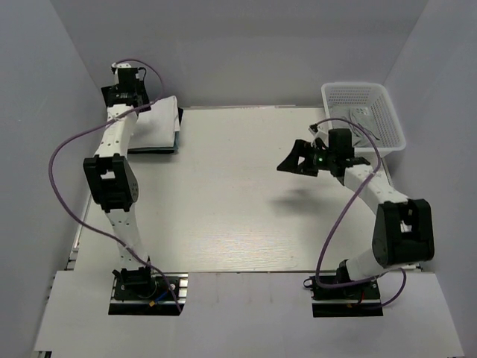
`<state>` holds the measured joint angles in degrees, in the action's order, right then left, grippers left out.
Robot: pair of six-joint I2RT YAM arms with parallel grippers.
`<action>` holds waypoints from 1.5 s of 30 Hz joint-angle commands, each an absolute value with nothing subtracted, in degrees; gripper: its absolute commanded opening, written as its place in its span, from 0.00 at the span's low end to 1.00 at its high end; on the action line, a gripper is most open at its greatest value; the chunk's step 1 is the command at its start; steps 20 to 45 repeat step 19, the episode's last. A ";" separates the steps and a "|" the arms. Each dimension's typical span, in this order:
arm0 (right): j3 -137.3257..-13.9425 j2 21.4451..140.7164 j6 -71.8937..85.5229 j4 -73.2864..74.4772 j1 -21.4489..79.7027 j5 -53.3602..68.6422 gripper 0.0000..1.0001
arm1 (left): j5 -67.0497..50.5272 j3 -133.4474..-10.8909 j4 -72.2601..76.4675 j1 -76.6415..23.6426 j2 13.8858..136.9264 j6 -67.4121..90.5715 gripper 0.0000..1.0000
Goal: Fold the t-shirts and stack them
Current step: Put the neatly folded tshirt into the corner of the board with the left arm
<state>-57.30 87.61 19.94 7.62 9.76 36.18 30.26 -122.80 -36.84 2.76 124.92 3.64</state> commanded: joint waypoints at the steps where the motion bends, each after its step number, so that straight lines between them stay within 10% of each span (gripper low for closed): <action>1: -50.64 80.97 21.35 4.31 9.84 33.84 0.90 | 13.13 -109.16 -38.43 0.18 108.58 15.53 1.00; 15: -24.71 50.20 25.93 -3.25 9.76 21.10 0.90 | 7.48 -42.48 -8.79 -25.04 65.05 28.30 1.00; 45: -21.81 42.82 26.01 -4.48 9.75 19.08 0.90 | 10.79 -40.96 -10.80 -28.56 65.04 29.62 1.00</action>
